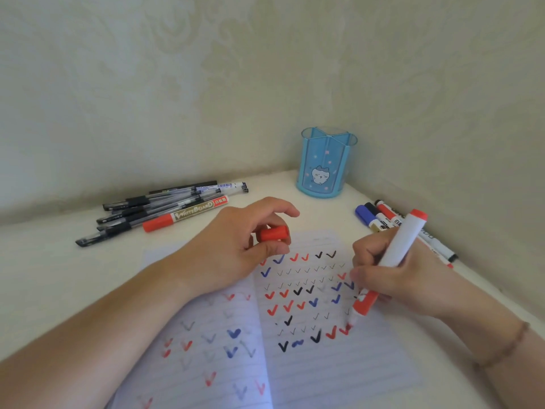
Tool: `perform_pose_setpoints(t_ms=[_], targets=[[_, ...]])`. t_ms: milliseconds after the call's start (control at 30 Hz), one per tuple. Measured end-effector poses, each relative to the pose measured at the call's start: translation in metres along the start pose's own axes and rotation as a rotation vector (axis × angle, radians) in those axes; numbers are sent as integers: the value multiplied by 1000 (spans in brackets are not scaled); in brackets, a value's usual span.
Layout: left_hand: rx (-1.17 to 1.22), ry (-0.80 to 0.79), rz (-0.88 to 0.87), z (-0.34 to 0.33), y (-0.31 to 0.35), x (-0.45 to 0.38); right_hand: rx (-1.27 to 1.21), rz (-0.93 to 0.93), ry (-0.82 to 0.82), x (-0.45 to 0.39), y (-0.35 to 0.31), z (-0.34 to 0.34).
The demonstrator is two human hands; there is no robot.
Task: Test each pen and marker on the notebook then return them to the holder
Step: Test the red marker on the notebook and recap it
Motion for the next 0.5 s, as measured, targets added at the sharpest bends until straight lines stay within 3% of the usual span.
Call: perform_pose_setpoints(t_ms=[233, 500], targets=[[186, 13, 78, 0, -3, 0, -442, 174, 194, -4, -7, 18], [78, 66, -24, 5, 4, 1, -488, 252, 158, -4, -8, 16]])
Point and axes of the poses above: each hand's wrist, its own x-axis away from the middle knuckle, its own z-axis out of the back of the hand, y = z × x, the point moved 5 cm from there along -x, towards the middle knuckle
